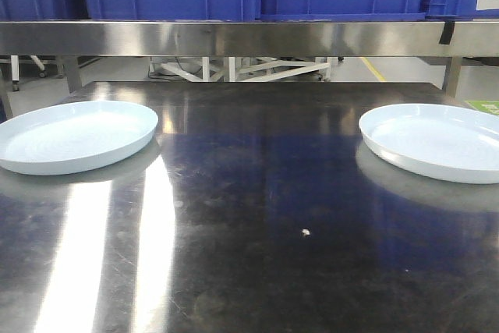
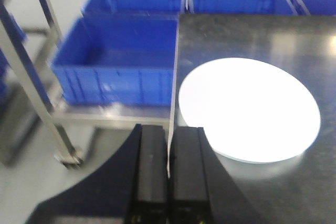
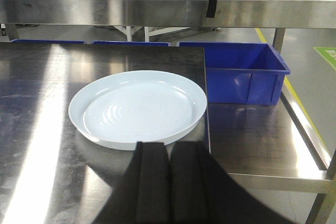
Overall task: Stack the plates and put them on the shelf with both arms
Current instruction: 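Move the left gripper toward the white plate on its side, then grasp the plate rim with the left gripper and lift it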
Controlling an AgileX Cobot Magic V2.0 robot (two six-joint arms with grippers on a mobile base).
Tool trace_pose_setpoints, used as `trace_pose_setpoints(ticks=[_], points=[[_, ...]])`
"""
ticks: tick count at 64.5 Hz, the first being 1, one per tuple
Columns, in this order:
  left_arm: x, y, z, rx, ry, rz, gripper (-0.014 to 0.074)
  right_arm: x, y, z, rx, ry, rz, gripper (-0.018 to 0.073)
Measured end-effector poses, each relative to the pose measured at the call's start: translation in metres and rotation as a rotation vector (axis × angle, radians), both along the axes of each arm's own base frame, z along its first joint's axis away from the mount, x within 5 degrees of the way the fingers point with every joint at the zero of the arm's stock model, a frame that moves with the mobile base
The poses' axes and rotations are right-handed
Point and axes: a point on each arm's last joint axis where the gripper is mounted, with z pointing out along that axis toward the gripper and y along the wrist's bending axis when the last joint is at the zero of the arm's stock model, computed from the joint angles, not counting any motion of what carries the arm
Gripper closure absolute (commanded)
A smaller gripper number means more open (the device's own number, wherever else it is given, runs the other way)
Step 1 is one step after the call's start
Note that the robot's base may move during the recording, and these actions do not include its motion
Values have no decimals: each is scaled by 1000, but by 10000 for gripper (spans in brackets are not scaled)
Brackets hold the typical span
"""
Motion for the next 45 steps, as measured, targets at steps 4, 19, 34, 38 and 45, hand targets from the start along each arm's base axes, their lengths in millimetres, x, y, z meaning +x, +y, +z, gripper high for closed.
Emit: trace_pose_setpoints(ticks=[4, 19, 34, 38, 45], points=[[12, -2, -2, -36, 64, 0, 514, 0, 0, 0, 0, 0, 0, 503], [73, -6, -18, -74, 401, -22, 514, 0, 0, 0, 0, 0, 0, 503], [151, -12, -35, -144, 632, -42, 514, 0, 0, 0, 0, 0, 0, 503], [172, -13, -44, -161, 690, -48, 514, 0, 0, 0, 0, 0, 0, 503], [207, -15, -54, -173, 757, -62, 507, 0, 0, 0, 0, 0, 0, 503]])
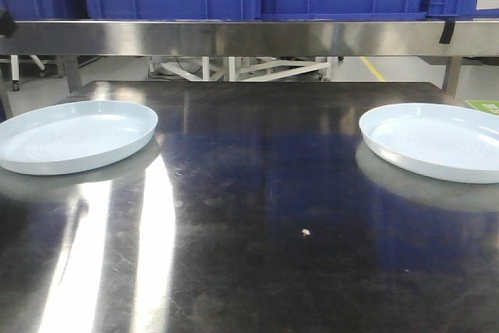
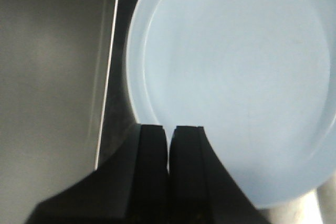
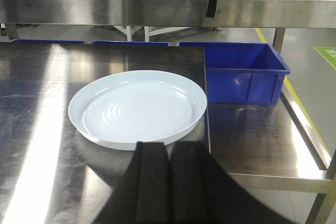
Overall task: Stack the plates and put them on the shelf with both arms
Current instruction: 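Grasp the plate rim with the left gripper and lift it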
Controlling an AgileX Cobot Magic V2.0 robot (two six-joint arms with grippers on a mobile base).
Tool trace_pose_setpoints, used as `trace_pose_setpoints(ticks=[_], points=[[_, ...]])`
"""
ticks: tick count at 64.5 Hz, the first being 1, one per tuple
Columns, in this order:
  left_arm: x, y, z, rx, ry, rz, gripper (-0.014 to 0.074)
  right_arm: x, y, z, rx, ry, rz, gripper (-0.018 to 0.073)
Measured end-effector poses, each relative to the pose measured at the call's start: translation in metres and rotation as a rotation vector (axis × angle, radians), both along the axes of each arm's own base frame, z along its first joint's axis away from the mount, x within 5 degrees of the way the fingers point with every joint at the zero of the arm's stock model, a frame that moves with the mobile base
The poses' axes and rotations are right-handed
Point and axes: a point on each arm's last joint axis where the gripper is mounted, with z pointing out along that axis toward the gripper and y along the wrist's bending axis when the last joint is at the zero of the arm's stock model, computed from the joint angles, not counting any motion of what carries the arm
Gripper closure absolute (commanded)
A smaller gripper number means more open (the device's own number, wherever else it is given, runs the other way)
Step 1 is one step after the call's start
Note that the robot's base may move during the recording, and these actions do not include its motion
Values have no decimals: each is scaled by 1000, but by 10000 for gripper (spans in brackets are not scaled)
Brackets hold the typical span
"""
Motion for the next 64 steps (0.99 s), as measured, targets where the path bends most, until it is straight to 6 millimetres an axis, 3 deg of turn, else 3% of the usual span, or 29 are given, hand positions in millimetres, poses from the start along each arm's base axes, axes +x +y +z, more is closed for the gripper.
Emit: trace_pose_setpoints(ticks=[11, 18, 22, 42, 64], points=[[35, -1, -10, -10, 49, -18, 395, 0, 0, 0, 0, 0, 0, 503], [46, -2, -9, -11, 40, -21, 260, 0, 0, 0, 0, 0, 0, 503], [47, -1, -7, -4, 33, -24, 225, 0, 0, 0, 0, 0, 0, 503], [48, 12, -9, 49, 41, -20, 223, 0, 0, 0, 0, 0, 0, 503], [53, 12, -31, 49, 95, -22, 226, 0, 0, 0, 0, 0, 0, 503]])
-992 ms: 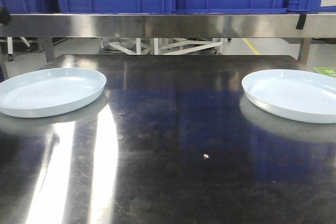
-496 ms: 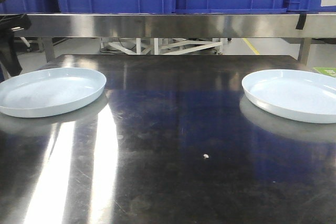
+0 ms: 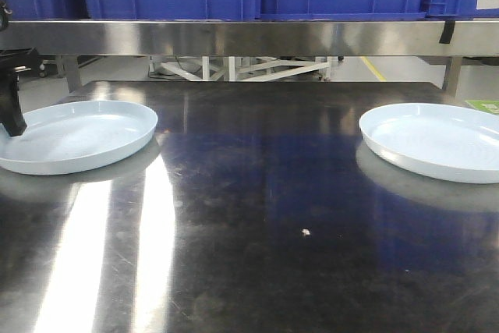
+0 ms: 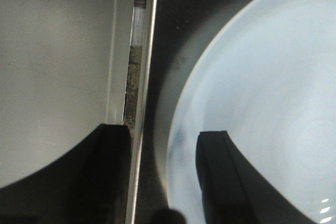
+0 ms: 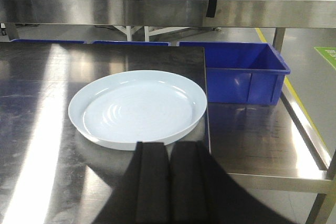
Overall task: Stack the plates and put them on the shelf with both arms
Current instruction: 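Grasp the plate rim with the left gripper and lift it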
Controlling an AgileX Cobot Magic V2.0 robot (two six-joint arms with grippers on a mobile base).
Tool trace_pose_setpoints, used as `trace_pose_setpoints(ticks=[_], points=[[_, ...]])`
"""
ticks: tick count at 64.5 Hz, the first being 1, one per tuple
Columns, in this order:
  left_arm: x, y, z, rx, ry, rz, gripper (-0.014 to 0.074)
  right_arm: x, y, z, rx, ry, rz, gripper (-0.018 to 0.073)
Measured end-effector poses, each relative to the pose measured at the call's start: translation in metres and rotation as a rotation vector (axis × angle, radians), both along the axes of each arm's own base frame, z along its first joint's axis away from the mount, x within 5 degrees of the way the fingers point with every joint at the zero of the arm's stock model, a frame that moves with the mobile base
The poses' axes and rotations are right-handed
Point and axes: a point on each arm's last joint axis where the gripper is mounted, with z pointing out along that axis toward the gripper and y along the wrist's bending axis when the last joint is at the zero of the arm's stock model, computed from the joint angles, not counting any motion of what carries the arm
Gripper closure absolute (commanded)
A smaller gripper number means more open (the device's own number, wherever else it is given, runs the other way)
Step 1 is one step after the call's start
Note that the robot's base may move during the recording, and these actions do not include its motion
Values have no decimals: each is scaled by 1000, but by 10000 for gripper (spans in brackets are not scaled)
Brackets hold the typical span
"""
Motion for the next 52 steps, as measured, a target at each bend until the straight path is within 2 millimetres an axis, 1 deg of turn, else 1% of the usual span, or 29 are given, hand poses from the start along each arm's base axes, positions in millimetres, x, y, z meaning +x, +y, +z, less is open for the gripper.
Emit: trace_pose_setpoints(ticks=[10, 19, 28, 36, 46, 52], points=[[0, 0, 0, 0, 0, 0, 262, 0, 0, 0, 0, 0, 0, 503], [0, 0, 0, 0, 0, 0, 339, 0, 0, 0, 0, 0, 0, 503], [0, 0, 0, 0, 0, 0, 388, 0, 0, 0, 0, 0, 0, 503], [0, 0, -1, 0, 3, 0, 409, 0, 0, 0, 0, 0, 0, 503], [1, -1, -7, -1, 21, -3, 421, 0, 0, 0, 0, 0, 0, 503], [1, -1, -8, -1, 22, -3, 484, 0, 0, 0, 0, 0, 0, 503]])
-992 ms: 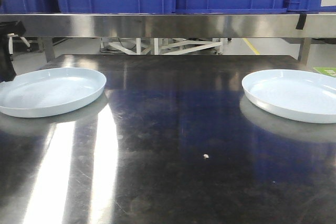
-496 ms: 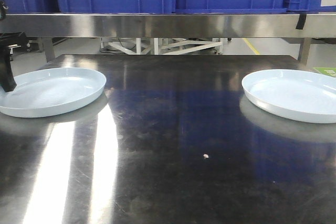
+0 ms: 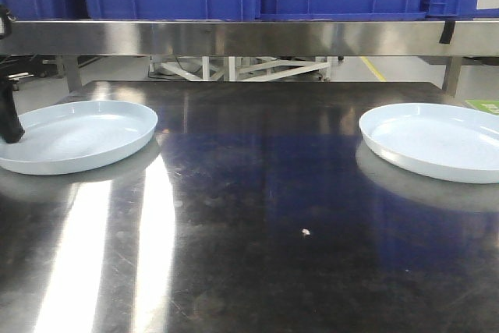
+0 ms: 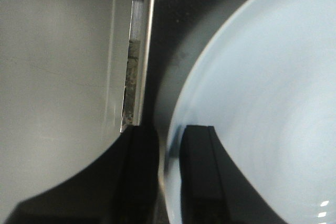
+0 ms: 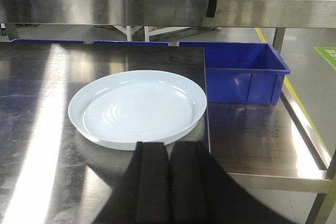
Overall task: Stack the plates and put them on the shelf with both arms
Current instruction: 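Grasp the plate rim with the left gripper and lift it, then carry the plate toward the center and set it down, releasing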
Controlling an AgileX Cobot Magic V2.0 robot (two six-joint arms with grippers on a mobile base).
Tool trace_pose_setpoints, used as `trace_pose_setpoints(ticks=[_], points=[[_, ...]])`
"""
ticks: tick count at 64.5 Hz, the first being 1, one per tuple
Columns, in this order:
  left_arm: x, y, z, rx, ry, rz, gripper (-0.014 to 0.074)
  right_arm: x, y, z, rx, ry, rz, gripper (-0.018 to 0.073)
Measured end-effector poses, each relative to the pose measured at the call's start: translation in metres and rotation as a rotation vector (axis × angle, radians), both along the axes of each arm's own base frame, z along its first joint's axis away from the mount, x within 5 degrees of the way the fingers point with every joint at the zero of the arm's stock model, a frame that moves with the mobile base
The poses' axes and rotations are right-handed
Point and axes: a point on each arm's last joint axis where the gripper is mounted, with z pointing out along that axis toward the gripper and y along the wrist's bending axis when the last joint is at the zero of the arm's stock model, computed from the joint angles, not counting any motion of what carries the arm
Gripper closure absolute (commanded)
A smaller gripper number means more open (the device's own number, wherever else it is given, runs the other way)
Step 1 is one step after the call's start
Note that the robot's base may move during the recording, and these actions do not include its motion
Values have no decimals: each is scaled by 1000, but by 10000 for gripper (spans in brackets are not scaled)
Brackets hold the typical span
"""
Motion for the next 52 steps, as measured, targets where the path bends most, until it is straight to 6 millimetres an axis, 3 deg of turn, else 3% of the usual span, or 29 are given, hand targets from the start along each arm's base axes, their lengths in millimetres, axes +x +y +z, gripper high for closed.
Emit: trace_pose_setpoints(ticks=[2, 13, 29, 36, 52], points=[[0, 0, 0, 0, 4, -1, 521, 0, 0, 0, 0, 0, 0, 503], [2, -1, 10, -7, 14, -13, 512, 0, 0, 0, 0, 0, 0, 503], [11, -14, 46, -100, -16, -29, 512, 0, 0, 0, 0, 0, 0, 503], [14, -35, 57, -157, -40, -59, 512, 0, 0, 0, 0, 0, 0, 503], [0, -117, 61, -227, -39, -227, 512, 0, 0, 0, 0, 0, 0, 503]])
